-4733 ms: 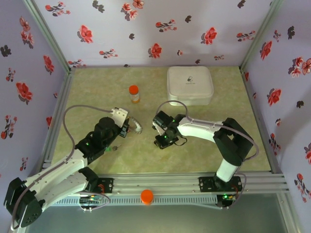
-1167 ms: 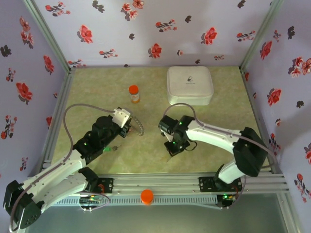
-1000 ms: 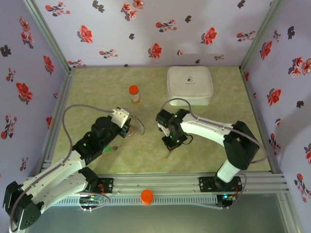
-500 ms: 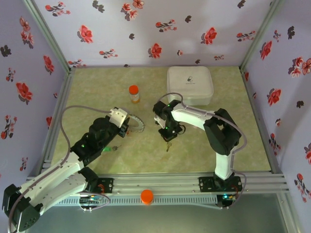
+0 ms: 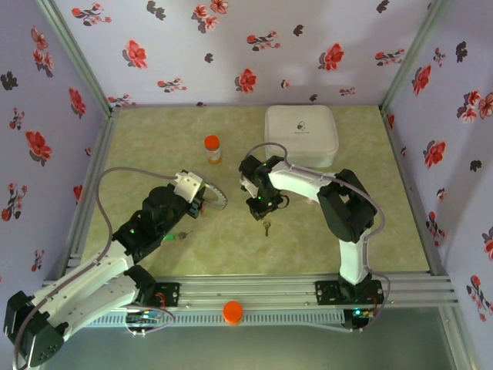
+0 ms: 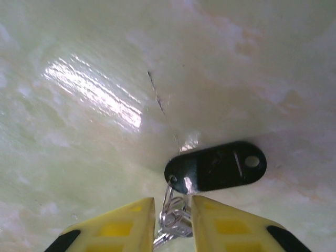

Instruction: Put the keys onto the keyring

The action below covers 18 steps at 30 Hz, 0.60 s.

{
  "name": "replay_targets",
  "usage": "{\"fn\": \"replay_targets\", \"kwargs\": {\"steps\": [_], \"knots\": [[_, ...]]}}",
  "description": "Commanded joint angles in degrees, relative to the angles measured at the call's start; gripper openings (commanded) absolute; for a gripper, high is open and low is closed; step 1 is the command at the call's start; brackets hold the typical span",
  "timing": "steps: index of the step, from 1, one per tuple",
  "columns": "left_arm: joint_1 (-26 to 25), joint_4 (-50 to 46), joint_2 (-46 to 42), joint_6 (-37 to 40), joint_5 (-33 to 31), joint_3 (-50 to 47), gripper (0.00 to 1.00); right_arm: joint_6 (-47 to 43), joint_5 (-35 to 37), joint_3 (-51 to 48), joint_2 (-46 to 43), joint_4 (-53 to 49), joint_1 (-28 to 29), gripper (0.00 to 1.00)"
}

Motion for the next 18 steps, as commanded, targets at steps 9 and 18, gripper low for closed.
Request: {"fn": "replay_targets", "kwargs": {"steps": [9, 18], "knots": [[-0.4, 5.1, 0.7, 0.0, -2.2, -0.2, 0.00, 8.4, 3.0, -17.9, -18.2, 19.6, -0.4, 0.36], [-0.4, 5.5, 1.6, -0.2, -2.6, -0.2, 0.00, 10.1, 4.9, -18.0, -15.2, 17.3, 2.2, 0.32]]}}
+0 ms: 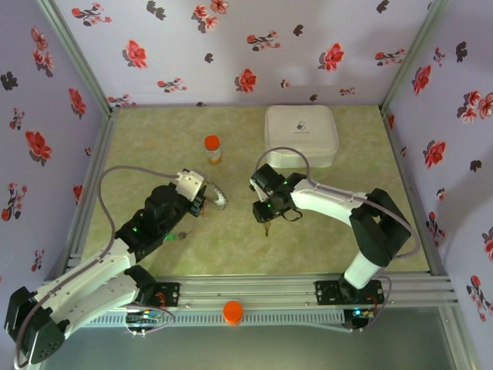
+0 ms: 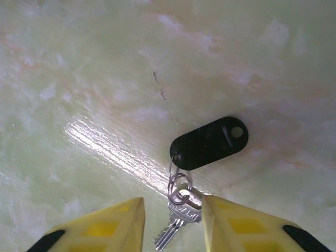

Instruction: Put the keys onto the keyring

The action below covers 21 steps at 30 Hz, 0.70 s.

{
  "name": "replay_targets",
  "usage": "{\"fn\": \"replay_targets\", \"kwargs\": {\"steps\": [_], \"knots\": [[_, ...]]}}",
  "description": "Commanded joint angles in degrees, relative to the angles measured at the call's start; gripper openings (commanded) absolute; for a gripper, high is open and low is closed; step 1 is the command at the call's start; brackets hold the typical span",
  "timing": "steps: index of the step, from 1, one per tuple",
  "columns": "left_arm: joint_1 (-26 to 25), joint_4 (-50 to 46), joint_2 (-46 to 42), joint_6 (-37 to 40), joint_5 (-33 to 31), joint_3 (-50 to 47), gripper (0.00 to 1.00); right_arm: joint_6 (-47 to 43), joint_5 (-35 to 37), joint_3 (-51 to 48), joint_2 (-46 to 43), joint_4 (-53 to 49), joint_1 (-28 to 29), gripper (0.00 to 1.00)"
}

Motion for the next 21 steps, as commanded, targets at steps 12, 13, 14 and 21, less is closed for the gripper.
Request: {"fn": "replay_targets", "kwargs": {"steps": [12, 13, 14, 21], "knots": [[-0.3, 3.9, 0.2, -0.2, -1.7, -0.2, 0.00, 2.0, 3.4, 4.4, 6.9, -0.7, 1.6, 0.28], [-0.3, 4.0, 0.3, -0.2, -1.7, -0.4, 0.00, 2.0, 3.3, 4.6, 7.2, -0.7, 1.5, 0.27], [-0.3, 4.0, 0.4, -0.1, -1.7, -0.4, 0.00, 1.9, 3.2, 4.8, 7.5, -0.8, 1.5, 0.26], [-0.3, 4.1, 0.3, 0.2, -1.7, -0.6, 0.00, 1.7, 2.8, 4.8, 8.2, -0.9, 1.6, 0.18]]}}
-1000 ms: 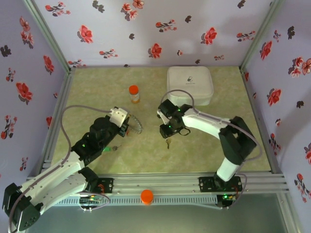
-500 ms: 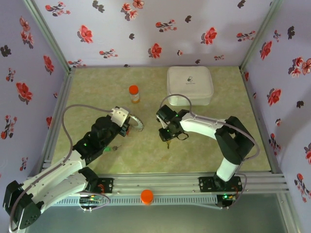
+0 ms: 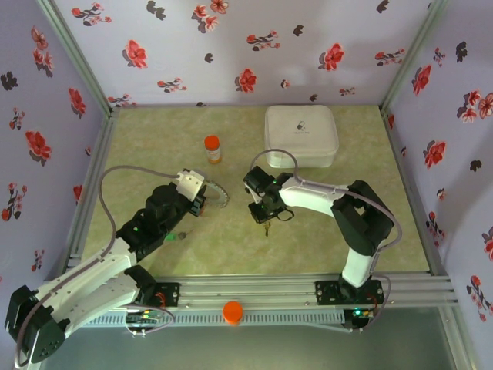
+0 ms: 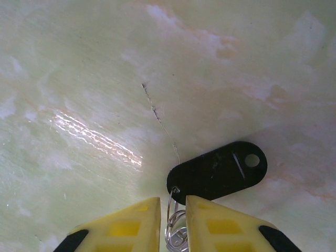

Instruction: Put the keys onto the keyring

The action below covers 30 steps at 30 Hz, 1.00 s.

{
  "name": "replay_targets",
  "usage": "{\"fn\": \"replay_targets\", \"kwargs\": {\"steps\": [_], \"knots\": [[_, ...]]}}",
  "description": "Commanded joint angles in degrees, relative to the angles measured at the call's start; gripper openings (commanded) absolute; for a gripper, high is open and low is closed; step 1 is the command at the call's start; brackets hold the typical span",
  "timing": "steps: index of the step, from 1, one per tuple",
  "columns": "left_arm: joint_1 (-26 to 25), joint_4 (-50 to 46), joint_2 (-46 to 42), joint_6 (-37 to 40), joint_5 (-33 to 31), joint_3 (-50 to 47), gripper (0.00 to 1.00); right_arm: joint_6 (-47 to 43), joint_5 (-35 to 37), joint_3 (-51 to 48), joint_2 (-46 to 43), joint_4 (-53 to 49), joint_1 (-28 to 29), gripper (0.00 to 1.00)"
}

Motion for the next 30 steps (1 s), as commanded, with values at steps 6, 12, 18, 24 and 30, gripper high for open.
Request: {"fn": "replay_targets", "kwargs": {"steps": [6, 12, 18, 24, 30], "knots": [[-0.3, 3.6, -0.3, 0.3, -1.4, -0.5, 0.00, 0.8, 0.8, 1.5, 1.1, -1.0, 0.4, 0.13], [-0.3, 3.6, -0.4, 0.5, -1.3, -0.4, 0.00, 0.5, 0.9, 1.7, 1.7, -1.2, 0.3, 0.15], [-0.3, 3.8, -0.3, 0.5, -1.4, -0.5, 0.00, 0.2, 1.0, 1.7, 1.9, -1.2, 0.5, 0.12], [-0.3, 3.6, -0.3, 0.7, -1.4, -0.3, 0.00, 0.3, 1.7, 1.5, 0.4, -1.1, 0.5, 0.03], [-0.3, 3.3, -0.7, 0.5, -1.1, -0.3, 0.00, -1.1, 1.9, 0.1, -5.4, -0.6, 0.5, 0.00]]}}
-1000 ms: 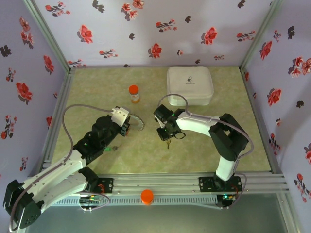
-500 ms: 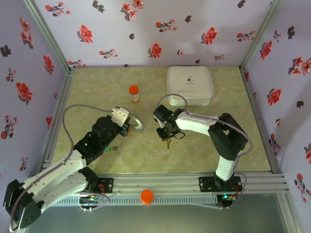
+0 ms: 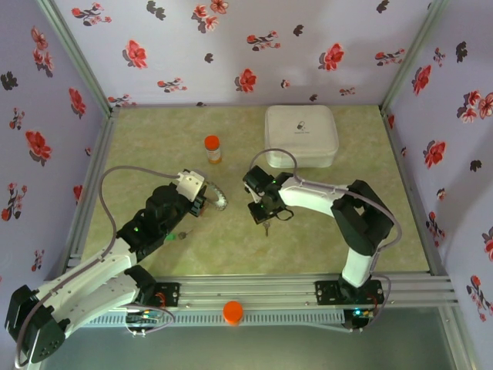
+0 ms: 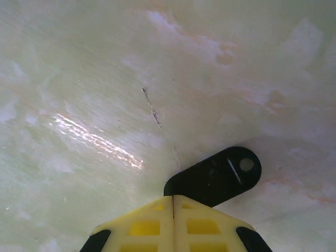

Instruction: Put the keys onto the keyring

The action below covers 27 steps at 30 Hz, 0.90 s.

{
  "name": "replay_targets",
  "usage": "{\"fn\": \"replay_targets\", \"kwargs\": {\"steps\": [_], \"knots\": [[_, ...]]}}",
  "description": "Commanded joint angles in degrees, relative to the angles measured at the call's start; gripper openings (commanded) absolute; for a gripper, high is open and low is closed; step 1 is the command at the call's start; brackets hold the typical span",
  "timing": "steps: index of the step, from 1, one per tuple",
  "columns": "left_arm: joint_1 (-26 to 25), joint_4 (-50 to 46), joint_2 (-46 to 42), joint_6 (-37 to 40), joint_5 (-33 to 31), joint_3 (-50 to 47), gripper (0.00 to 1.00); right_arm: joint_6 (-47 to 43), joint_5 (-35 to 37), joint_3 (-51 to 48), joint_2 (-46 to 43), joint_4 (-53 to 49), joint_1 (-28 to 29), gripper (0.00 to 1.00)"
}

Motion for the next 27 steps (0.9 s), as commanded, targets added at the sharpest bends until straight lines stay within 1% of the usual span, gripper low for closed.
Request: {"fn": "replay_targets", "kwargs": {"steps": [1, 6, 11, 14, 16, 19, 22, 27], "knots": [[-0.3, 2.6, -0.8, 0.5, -0.7, 0.0, 0.00, -1.6, 1.3, -0.8, -6.4, -0.2, 0.4, 0.00], [-0.3, 1.4, -1.6, 0.8, 3.4, 0.3, 0.00, -5.9, -0.3, -3.6, -14.1, 1.9, 0.3, 0.00], [-0.4, 1.3, -2.0, 2.4, 10.7, 0.4, 0.00, -12.3, -2.8, -7.5, -23.6, 6.6, 0.3, 0.00], [-0.5, 1.8, -1.3, 3.1, 15.1, 0.7, 0.00, -16.6, -7.0, -11.1, -30.1, 12.0, 0.3, 0.00], [-0.6, 2.6, -0.4, 3.1, 18.2, 1.0, 0.00, -18.8, -9.8, -12.3, -33.0, 13.8, 0.3, 0.00], [-1.0, 4.4, 1.4, 2.4, 21.9, 1.2, 0.00, -20.6, -12.8, -11.5, -34.9, 12.9, 0.3, 0.00], [-1.6, 6.2, 3.4, 0.2, 23.8, 1.1, 0.00, -21.8, -13.9, -9.2, -35.0, 10.1, 0.3, 0.00], [-2.3, 7.6, 6.1, -2.4, 24.9, 1.0, 0.00, -23.9, -10.5, -7.0, -35.6, 8.2, 0.3, 0.00]]}}
